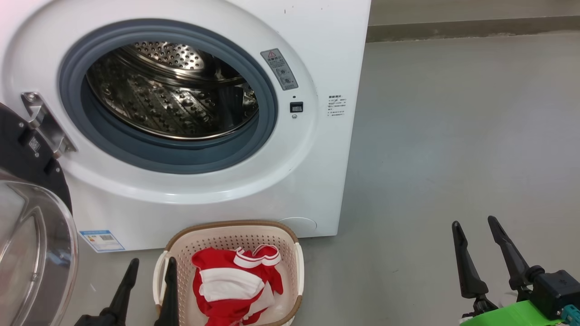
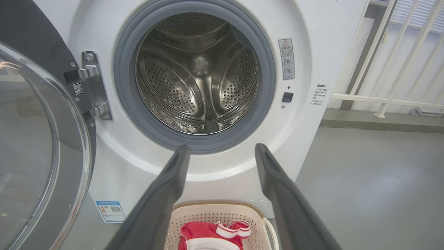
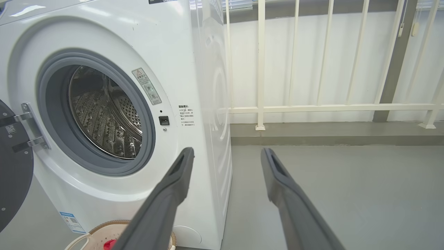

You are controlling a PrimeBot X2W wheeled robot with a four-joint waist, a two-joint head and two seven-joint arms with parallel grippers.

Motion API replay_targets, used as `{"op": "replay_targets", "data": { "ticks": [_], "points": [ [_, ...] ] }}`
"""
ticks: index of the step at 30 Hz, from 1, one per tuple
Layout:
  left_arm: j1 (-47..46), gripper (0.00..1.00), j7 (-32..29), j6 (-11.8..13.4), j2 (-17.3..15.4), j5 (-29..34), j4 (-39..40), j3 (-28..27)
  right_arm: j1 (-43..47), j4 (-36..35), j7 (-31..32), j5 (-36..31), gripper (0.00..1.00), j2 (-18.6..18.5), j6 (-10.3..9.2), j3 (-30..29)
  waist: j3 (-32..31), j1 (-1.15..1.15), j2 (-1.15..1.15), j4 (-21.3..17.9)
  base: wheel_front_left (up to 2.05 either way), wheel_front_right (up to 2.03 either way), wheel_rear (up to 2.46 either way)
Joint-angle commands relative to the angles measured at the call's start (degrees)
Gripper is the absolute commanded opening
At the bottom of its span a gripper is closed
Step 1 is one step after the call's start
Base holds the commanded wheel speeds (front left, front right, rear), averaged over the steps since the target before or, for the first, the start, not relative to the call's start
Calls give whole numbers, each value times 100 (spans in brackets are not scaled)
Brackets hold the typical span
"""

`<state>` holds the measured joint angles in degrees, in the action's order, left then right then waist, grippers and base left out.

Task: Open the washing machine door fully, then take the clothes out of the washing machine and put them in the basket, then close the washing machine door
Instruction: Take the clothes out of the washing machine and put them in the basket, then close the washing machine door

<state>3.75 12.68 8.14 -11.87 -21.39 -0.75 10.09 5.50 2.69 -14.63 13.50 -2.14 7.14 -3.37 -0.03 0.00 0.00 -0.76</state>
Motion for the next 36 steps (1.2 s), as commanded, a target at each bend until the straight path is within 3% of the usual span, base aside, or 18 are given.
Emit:
{"op": "replay_targets", "data": {
  "ticks": [1, 20, 36],
  "points": [
    [-90, 100, 13, 52, -113, 59, 177, -183, -94, -168, -37, -70, 100, -74, 35, 95, -1, 0, 0, 6, 0, 0, 0],
    [-100, 100, -31, 160, -162, 57, 243, -147, -135, -188, -37, -72, 100, -74, 35, 133, 133, 0, 0, -25, -11, 11, 0],
    [-184, 100, 26, 117, -176, 11, 345, -79, -229, -197, -37, -89, 100, -74, 35, 122, 276, 0, 0, 13, -145, 145, 0]
  ]
}}
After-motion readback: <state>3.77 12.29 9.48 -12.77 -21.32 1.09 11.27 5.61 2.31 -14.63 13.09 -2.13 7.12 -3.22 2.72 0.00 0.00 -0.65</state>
